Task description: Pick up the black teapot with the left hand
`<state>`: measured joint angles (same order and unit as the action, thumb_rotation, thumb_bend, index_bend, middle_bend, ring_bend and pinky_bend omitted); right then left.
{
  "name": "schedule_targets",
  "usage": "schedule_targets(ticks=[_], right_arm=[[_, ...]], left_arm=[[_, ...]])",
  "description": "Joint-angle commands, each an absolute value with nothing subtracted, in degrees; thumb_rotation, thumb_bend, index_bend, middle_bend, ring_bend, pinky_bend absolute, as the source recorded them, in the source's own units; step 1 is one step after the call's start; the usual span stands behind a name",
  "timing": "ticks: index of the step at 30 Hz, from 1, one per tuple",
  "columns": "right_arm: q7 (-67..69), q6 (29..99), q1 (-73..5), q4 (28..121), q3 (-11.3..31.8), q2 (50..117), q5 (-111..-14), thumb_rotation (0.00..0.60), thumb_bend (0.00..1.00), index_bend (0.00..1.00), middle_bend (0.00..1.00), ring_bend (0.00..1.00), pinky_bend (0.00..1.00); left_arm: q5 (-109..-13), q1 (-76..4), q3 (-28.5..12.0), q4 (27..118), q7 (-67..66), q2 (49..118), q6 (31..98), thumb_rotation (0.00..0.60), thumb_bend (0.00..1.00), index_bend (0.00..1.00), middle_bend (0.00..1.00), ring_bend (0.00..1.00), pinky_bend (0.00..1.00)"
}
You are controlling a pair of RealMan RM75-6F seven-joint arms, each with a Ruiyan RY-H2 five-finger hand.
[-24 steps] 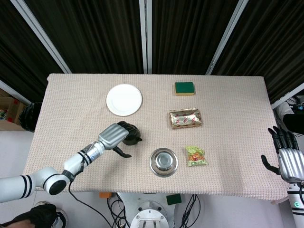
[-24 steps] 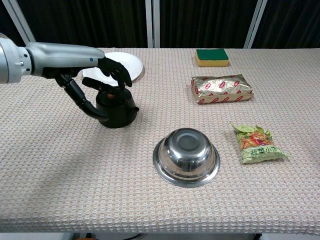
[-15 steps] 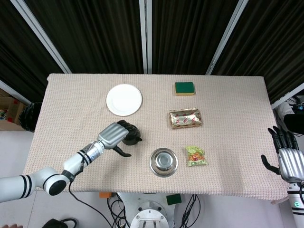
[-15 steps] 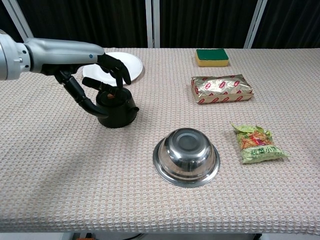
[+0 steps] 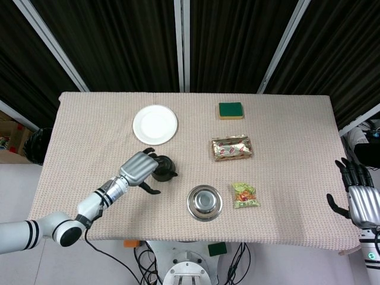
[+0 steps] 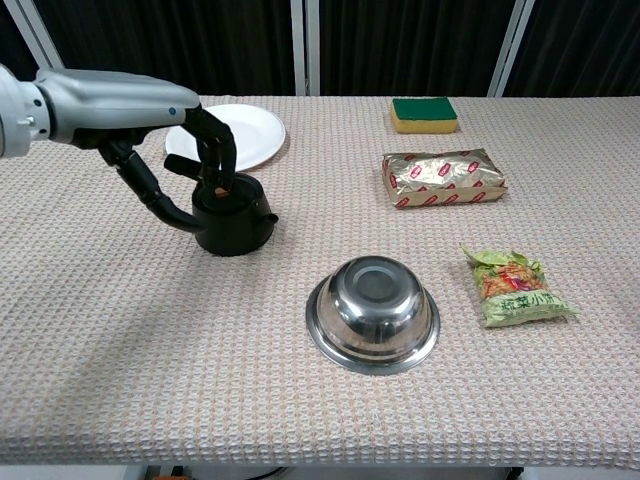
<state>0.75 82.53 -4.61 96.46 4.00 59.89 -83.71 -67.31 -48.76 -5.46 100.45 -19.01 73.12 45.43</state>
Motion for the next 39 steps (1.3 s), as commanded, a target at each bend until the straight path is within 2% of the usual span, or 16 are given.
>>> schedule_targets(ticks=[1, 12, 26, 34, 39], right_arm=[[0.7, 82.5, -4.6, 96.5, 4.0, 59.9, -83.6, 0.600, 0.33, 0.00, 0.00, 0.00, 0.00], [0.7, 82.4, -4.6, 96.5, 4.1, 59.9, -83.4, 0.600, 0.33, 0.00, 0.00, 0.00, 0.00], [0.9, 82.2, -4.7, 96.4, 4.2, 59.9, -83.2, 0.600, 0.33, 0.00, 0.00, 0.00, 0.00], [0.8, 82.1, -4.7, 96.4, 4.2, 59.9, -83.1, 0.600, 0.33, 0.00, 0.00, 0.00, 0.00], [0.8, 82.1, -4.7, 96.4, 4.2, 60.0, -83.0, 0.600, 0.33, 0.00, 0.00, 0.00, 0.00]], left_arm=[[-66.5, -48.8, -4.9, 100.8, -20.2, 73.0, 45.7, 0.388, 0.00, 0.40, 0.47, 0.34, 0.17], [-65.8, -49.3, -4.3, 101.0, -19.5, 73.6, 45.1, 0.386, 0.00, 0.41, 0.50, 0.41, 0.17], [-66.1, -49.8, -2.8, 99.9, -19.3, 74.9, 44.2, 0.390, 0.00, 0.47, 0.56, 0.49, 0.17], [-66.3, -49.8, -2.1, 99.6, -18.8, 75.0, 43.7, 0.386, 0.00, 0.55, 0.66, 0.59, 0.17], [-66.2, -49.9, -2.3, 99.5, -18.5, 74.9, 43.9, 0.393, 0.00, 0.63, 0.76, 0.70, 0.17]])
